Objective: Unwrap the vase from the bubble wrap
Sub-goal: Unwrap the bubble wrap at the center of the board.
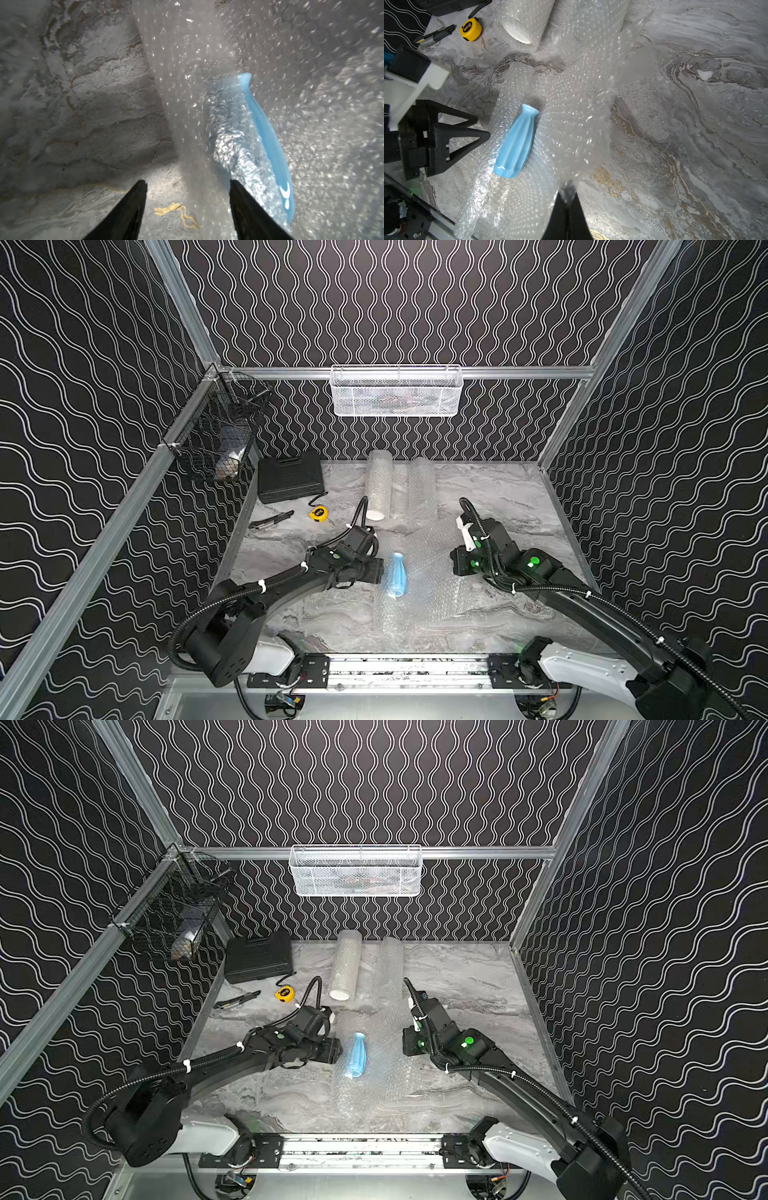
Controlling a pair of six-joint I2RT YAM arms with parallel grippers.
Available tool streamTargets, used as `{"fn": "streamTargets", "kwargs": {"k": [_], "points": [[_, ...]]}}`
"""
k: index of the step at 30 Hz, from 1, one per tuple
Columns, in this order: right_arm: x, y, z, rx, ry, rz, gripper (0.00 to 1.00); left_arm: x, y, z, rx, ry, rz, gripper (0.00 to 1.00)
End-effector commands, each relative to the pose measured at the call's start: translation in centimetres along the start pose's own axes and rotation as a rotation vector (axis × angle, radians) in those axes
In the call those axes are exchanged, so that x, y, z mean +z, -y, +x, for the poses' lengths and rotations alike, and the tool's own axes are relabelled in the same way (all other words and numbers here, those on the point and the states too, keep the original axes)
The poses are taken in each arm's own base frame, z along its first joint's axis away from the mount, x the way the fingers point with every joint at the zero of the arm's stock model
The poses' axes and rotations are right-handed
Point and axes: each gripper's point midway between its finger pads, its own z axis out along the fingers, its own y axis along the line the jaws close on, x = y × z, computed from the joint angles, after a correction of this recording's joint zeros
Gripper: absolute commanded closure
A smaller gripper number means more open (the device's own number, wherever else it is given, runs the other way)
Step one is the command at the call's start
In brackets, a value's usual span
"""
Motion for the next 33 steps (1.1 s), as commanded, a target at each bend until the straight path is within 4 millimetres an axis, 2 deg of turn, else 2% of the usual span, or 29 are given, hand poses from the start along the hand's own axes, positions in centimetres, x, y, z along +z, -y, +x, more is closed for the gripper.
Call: {"fn": "streamTargets", "kwargs": {"k": [1, 8, 13, 16, 18, 21, 23, 27, 33], "points": [[-0.1, 0.2, -0.1, 0.012, 0.004, 0.011, 1.00, -0.3, -1.5, 0.3, 0.010, 0.001, -0.081, 0.33], [0.0, 0.2, 0.0, 0.013, 0.000, 0.011, 1.00, -2.1, -4.0, -0.6, -0.013, 0.069, -0.228, 0.33], [0.1, 0.3, 0.0, 0.015, -0.001, 0.014, 1.00, -5.2, -5.7, -2.4, -0.039, 0.178, -0.333, 0.32], [0.1, 0.2, 0.1, 0.015, -0.002, 0.012, 1.00, -7.0, -5.8, -3.5, -0.048, 0.242, -0.344, 0.31], [0.1, 0.2, 0.0, 0.015, -0.001, 0.013, 1.00, -7.8, -4.8, -4.2, -0.038, 0.269, -0.292, 0.30], [0.2, 0.3, 0.2, 0.015, -0.006, 0.014, 1.00, -7.7, -2.0, -4.7, -0.002, 0.264, -0.144, 0.28], [0.3, 0.2, 0.2, 0.016, -0.007, 0.011, 1.00, -7.1, 0.1, -4.7, 0.022, 0.225, -0.040, 0.27], [0.6, 0.1, 0.4, 0.016, -0.015, 0.006, 1.00, -5.6, 3.0, -4.0, 0.035, 0.113, 0.100, 0.25], [0.8, 0.1, 0.5, 0.019, -0.020, 0.004, 1.00, -3.7, 5.3, -2.7, 0.019, -0.018, 0.217, 0.15]]}}
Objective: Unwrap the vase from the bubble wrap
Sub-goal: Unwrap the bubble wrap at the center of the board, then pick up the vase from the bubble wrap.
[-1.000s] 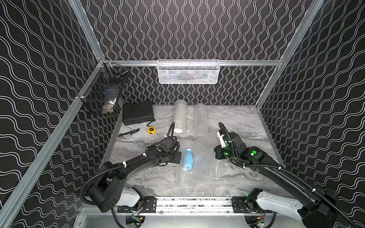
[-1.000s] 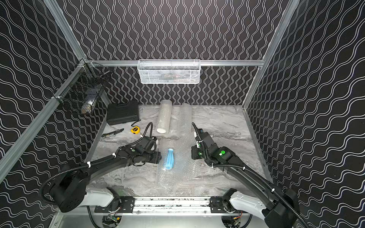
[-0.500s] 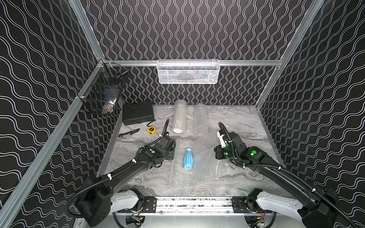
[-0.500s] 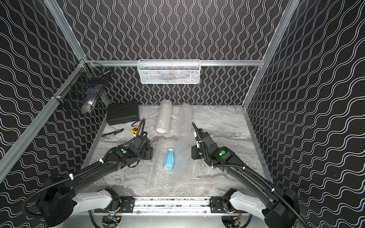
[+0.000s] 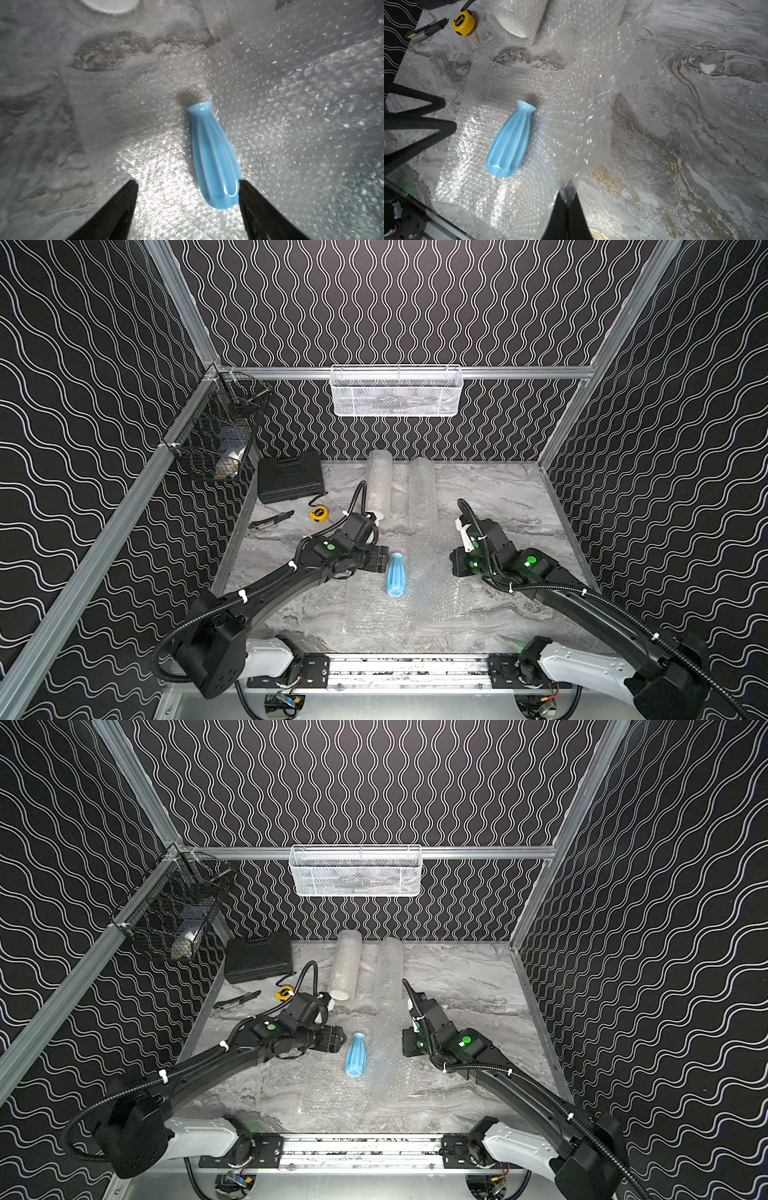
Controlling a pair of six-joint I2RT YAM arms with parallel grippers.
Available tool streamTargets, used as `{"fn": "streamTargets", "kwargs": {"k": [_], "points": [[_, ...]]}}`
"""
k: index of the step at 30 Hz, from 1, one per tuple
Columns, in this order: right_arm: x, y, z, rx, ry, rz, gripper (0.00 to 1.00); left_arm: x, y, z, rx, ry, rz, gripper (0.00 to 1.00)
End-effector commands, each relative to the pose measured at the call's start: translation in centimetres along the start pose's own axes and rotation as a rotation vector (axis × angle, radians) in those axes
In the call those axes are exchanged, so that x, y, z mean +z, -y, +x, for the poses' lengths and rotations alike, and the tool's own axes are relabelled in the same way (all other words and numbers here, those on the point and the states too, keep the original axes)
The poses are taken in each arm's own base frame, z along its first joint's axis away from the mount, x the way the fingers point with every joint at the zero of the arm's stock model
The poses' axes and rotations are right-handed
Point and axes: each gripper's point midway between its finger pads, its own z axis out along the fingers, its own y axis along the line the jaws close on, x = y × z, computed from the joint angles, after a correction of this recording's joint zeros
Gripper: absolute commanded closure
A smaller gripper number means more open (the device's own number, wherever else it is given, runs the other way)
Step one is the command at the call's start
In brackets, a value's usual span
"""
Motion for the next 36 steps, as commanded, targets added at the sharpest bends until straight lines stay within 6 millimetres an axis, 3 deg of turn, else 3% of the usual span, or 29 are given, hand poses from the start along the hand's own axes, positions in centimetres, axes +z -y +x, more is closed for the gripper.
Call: {"fn": "streamTargets", "kwargs": {"k": [1, 6, 16, 23, 36], "points": [[0.1, -0.2, -0.1, 0.012, 0.005, -0.008, 1.00, 0.8, 2.1, 1.0, -0.001, -0.068, 0.124, 0.13], [0.1, -0.2, -0.2, 0.011, 0.007, -0.011, 1.00, 2.6, 3.2, 2.0, -0.034, -0.144, 0.199, 0.08], [0.4, -0.3, -0.2, 0.008, 0.001, -0.011, 1.00, 5.7, 2.5, 3.5, -0.080, -0.225, 0.171, 0.08], [0.5, -0.2, -0.1, 0.005, -0.003, -0.005, 1.00, 6.9, 3.4, 4.4, -0.102, -0.265, 0.226, 0.09], [0.7, 0.1, 0.4, 0.006, -0.010, 0.006, 1.00, 8.4, 2.3, 6.9, -0.095, -0.331, 0.184, 0.17]]}}
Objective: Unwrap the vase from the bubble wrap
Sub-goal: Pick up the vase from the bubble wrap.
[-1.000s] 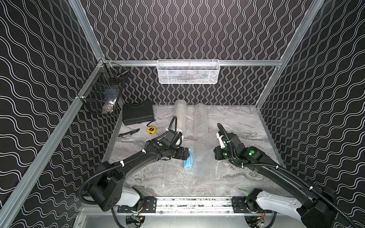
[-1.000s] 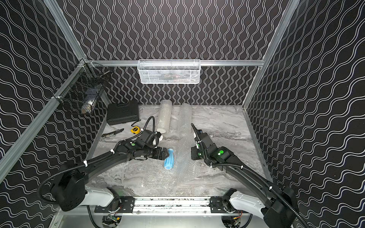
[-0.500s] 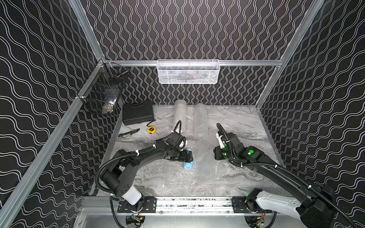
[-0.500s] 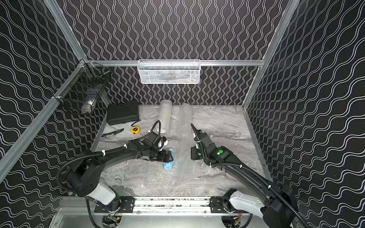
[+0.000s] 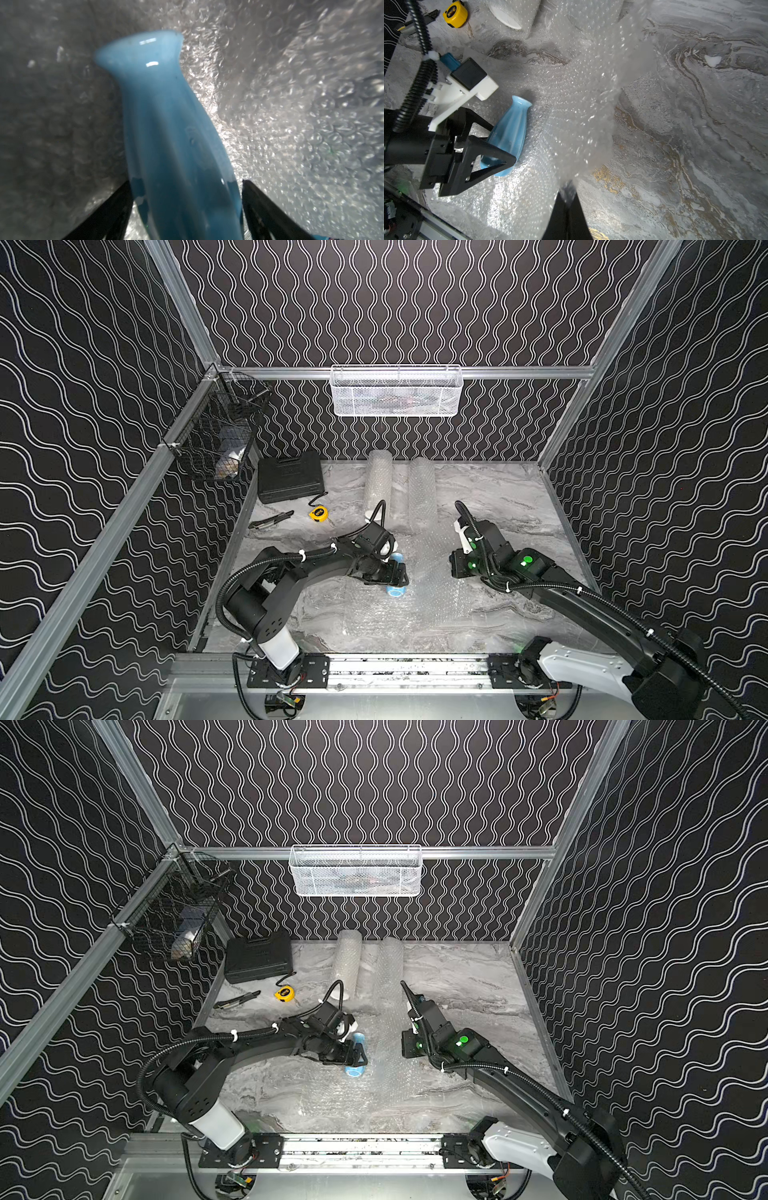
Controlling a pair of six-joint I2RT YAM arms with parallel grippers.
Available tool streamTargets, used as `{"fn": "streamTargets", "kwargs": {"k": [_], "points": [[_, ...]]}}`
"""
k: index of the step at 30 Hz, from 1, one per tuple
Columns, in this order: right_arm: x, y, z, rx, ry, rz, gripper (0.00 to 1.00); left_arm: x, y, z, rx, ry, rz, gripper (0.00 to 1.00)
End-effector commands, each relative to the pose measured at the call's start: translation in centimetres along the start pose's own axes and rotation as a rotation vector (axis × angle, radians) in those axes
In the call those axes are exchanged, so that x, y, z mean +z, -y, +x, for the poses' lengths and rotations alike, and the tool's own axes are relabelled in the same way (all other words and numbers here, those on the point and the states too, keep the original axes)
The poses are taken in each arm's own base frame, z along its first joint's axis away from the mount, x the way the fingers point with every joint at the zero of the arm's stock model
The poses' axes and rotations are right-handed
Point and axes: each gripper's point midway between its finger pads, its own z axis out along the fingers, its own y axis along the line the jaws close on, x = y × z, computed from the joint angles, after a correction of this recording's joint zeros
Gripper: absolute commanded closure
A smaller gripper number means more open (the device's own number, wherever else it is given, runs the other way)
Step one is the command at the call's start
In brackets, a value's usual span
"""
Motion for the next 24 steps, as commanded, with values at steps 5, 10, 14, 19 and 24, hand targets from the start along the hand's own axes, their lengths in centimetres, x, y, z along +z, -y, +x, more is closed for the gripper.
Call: {"fn": "streamTargets", "kwargs": {"k": [5, 10, 14, 19, 24], "points": [[-0.1, 0.3, -0.2, 0.004, 0.017, 0.013, 1.00, 0.4, -1.3, 1.2, 0.003, -0.029, -0.050, 0.25], [-0.4, 0.9, -0.2, 0.005, 0.021, 0.045, 1.00, -0.3, -1.7, 1.2, 0.015, -0.011, -0.084, 0.29], [-0.5, 1.5, -0.2, 0.011, 0.026, 0.082, 0.95, -0.8, -1.8, 1.0, 0.025, 0.009, -0.095, 0.33], [-0.9, 3.0, -0.5, 0.035, 0.050, 0.165, 0.67, -1.2, -1.9, 0.8, 0.045, 0.026, -0.114, 0.35], [-1.2, 4.5, -0.6, 0.060, 0.068, 0.246, 0.52, -1.3, -2.0, 0.8, 0.057, 0.031, -0.121, 0.38]]}}
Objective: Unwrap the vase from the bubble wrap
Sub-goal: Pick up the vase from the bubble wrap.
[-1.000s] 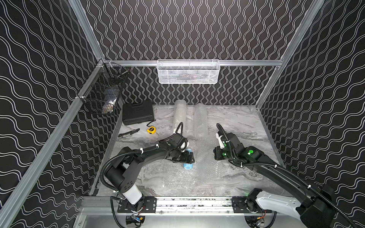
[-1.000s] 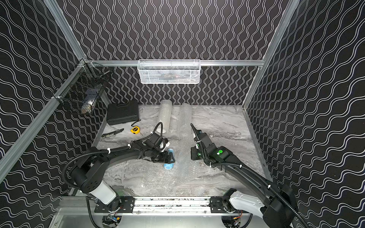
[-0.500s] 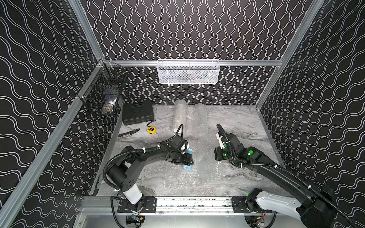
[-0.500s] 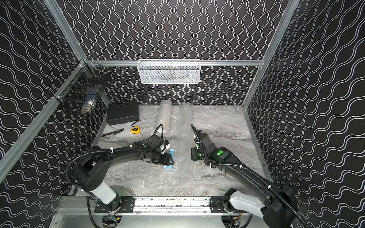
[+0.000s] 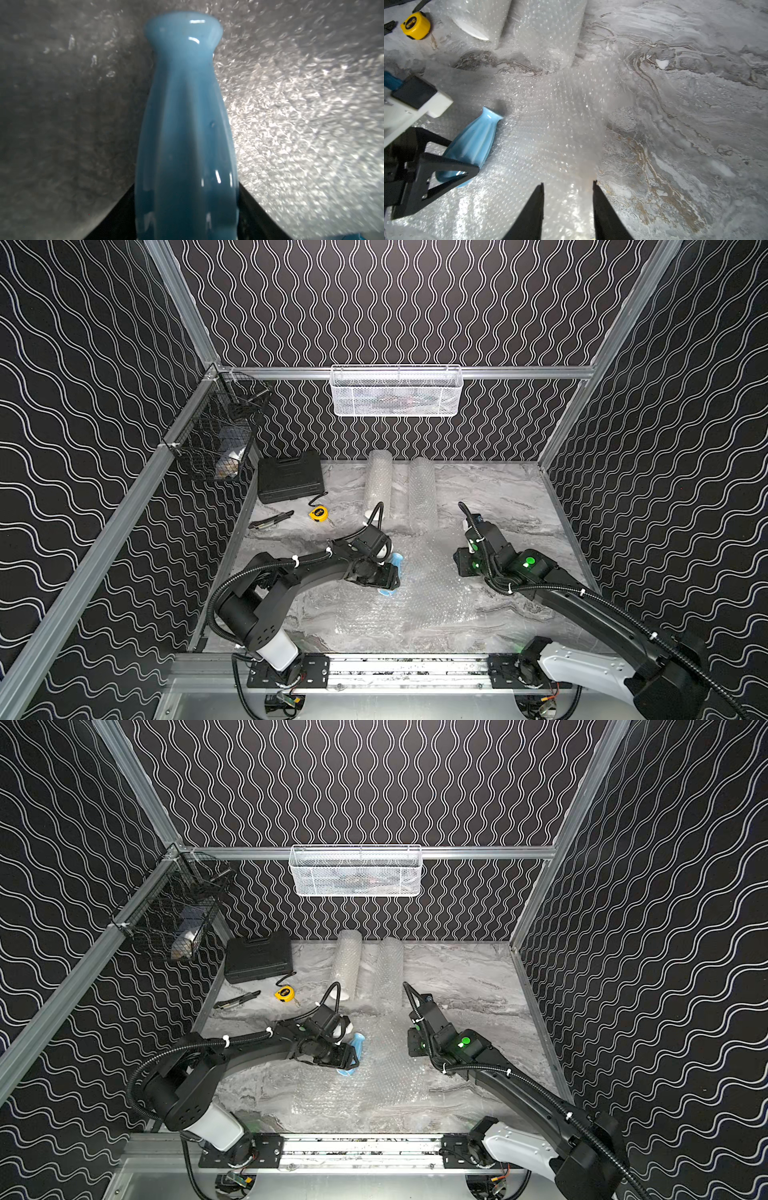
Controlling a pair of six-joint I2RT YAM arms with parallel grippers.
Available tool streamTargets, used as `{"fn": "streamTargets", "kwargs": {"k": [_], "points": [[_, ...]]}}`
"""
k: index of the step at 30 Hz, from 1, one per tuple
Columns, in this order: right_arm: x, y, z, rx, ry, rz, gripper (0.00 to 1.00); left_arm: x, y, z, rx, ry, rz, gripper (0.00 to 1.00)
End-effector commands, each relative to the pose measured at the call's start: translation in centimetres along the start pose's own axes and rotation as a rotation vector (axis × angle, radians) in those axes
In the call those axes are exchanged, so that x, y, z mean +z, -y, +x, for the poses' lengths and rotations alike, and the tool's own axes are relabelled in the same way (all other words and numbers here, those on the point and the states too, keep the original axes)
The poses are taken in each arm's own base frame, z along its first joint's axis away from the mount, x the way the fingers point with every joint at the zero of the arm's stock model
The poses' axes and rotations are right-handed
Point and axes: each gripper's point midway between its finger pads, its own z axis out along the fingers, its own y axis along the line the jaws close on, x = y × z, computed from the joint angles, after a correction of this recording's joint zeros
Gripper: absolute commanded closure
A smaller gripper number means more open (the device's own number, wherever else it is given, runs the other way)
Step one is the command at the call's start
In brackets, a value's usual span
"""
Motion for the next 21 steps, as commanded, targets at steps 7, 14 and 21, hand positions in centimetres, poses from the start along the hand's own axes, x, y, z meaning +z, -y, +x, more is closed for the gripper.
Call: {"fn": "streamTargets", "kwargs": {"k": [7, 14, 21], "points": [[0.0, 2.2, -0.2, 0.065, 0.019, 0.127, 0.41, -1.0, -0.1, -0.4, 0.045, 0.042, -0.017, 0.39], [1.2, -2.0, -0.3, 0.097, 0.011, -0.121, 0.38, -2.1, 0.9, -1.6, 0.079, 0.100, 0.008, 0.40], [2.3, -4.4, -1.4, 0.223, -0.043, -0.378, 0.37, -3.6, 2.6, -3.1, 0.130, 0.194, 0.065, 0.40]]}}
